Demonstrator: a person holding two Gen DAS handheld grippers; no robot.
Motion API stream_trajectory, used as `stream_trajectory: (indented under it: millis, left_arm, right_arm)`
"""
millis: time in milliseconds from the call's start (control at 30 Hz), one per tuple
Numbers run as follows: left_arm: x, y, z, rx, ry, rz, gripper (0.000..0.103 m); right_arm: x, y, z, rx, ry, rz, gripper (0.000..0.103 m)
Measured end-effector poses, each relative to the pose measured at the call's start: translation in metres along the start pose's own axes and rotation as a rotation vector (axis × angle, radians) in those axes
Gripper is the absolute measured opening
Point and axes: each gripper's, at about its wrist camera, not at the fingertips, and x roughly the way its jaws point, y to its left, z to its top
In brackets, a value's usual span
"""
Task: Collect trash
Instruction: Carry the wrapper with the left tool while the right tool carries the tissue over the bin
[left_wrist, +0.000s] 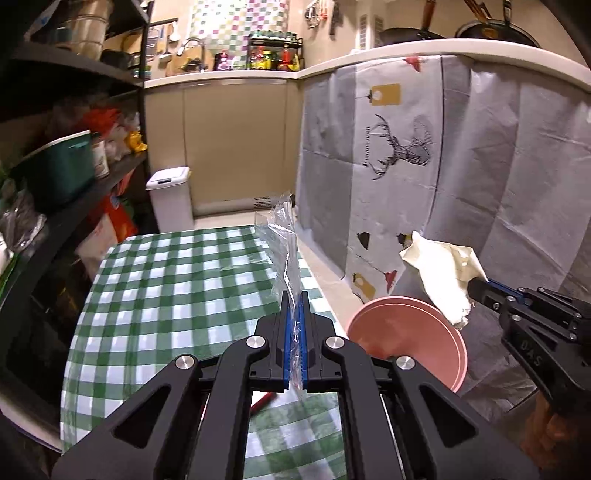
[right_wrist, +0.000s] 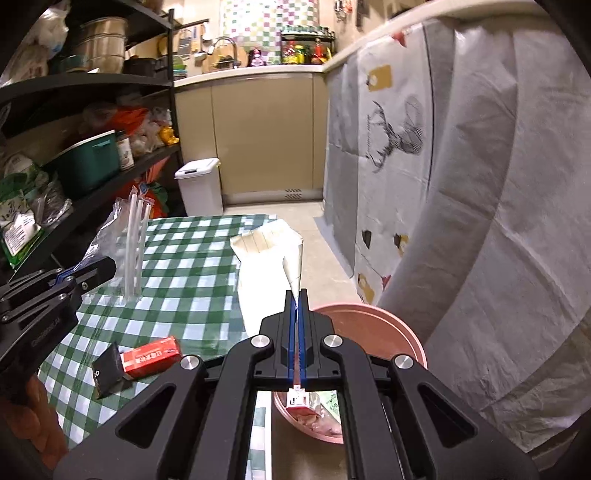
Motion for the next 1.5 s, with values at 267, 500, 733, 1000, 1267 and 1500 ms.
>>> stream_trajectory:
  millis: [267, 500, 733, 1000, 1267, 1500]
  left_arm:
    - [0.015, -0.019, -0.001, 0.0, 0.019, -0.032, 0.004]
    - [0.029, -0.038, -0.003, 0.015, 0.032, -0.068, 0.004]
    - [0.043, -0.055, -0.005, 0.016, 0.05, -0.105, 0.004]
    - [0.062, -0.072, -0.012, 0.035, 0.078, -0.138, 0.004]
    - [0.077, -0.08, -0.018, 0.047, 0.103, -0.14, 0.004]
    - [0.09, -0.09, -0.024, 0.069, 0.138, -0.156, 0.004]
  right_arm:
    - [0.006, -0.032, -0.002, 0.054, 0.006, -0.045, 0.002]
    - [0.014, -0.049, -0.006, 0.081, 0.024, -0.078, 0.002]
    - [0.019, -0.062, -0.006, 0.094, 0.033, -0.089, 0.002]
    - [0.026, -0.071, -0.008, 0.112, 0.044, -0.106, 0.002]
    - [0.032, -0.077, -0.009, 0.121, 0.053, -0.116, 0.002]
    - [0.037, -0.079, -0.01, 0.122, 0.067, -0.118, 0.002]
